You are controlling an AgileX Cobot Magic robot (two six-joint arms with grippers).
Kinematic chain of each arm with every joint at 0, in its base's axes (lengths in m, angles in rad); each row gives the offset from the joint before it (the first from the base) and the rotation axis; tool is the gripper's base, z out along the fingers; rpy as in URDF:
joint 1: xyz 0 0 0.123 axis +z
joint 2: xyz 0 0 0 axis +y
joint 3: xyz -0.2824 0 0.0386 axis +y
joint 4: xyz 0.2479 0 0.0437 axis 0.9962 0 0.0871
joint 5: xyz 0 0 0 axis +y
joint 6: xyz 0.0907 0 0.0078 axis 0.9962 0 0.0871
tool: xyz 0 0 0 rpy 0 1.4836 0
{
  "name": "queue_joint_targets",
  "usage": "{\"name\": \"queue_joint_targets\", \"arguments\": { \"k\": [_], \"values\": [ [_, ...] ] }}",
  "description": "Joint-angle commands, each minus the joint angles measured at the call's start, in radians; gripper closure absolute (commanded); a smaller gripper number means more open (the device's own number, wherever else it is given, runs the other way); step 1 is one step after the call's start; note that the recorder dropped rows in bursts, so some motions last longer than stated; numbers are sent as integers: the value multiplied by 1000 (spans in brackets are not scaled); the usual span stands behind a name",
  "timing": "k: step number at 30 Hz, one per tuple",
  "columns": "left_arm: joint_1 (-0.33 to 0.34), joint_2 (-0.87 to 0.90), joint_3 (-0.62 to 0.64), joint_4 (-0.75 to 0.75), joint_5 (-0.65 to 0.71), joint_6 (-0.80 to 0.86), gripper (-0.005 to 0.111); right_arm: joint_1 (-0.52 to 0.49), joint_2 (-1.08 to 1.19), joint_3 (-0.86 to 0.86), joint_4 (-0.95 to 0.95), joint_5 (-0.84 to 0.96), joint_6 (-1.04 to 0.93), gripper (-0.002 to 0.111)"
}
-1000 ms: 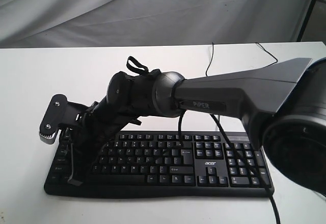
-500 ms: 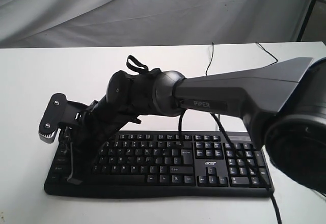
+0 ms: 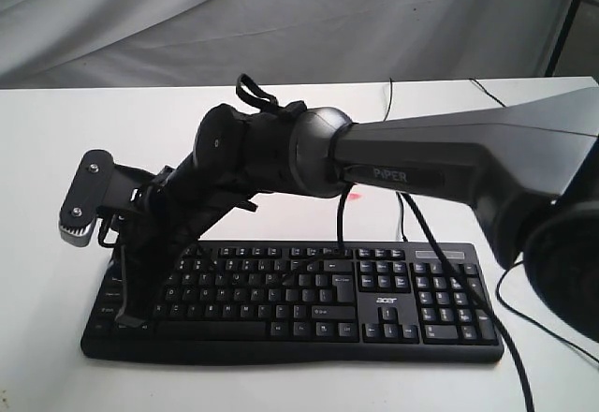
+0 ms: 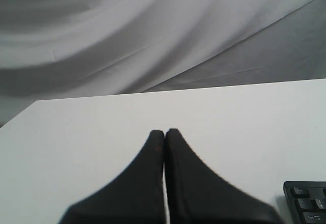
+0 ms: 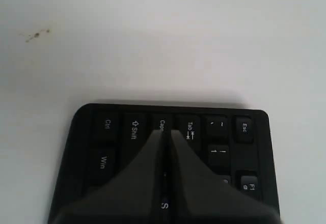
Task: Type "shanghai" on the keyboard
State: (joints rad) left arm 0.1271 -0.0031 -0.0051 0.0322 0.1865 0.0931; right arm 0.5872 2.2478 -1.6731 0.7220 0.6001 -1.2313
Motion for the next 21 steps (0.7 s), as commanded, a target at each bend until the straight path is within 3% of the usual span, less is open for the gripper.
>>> {"name": "queue_joint_targets", "arguments": {
  "k": [1, 8, 21],
  "values": [
    [-4, 3, 5, -1, -6, -3, 106, -8, -8, -3, -5, 18, -2, 108],
    [-4, 3, 5, -1, -6, -3, 106, -32, -7, 4, -44, 61, 7, 108],
    [-4, 3, 5, -1, -6, -3, 106, -79, -84, 185, -35, 3, -23, 108]
  ]
}}
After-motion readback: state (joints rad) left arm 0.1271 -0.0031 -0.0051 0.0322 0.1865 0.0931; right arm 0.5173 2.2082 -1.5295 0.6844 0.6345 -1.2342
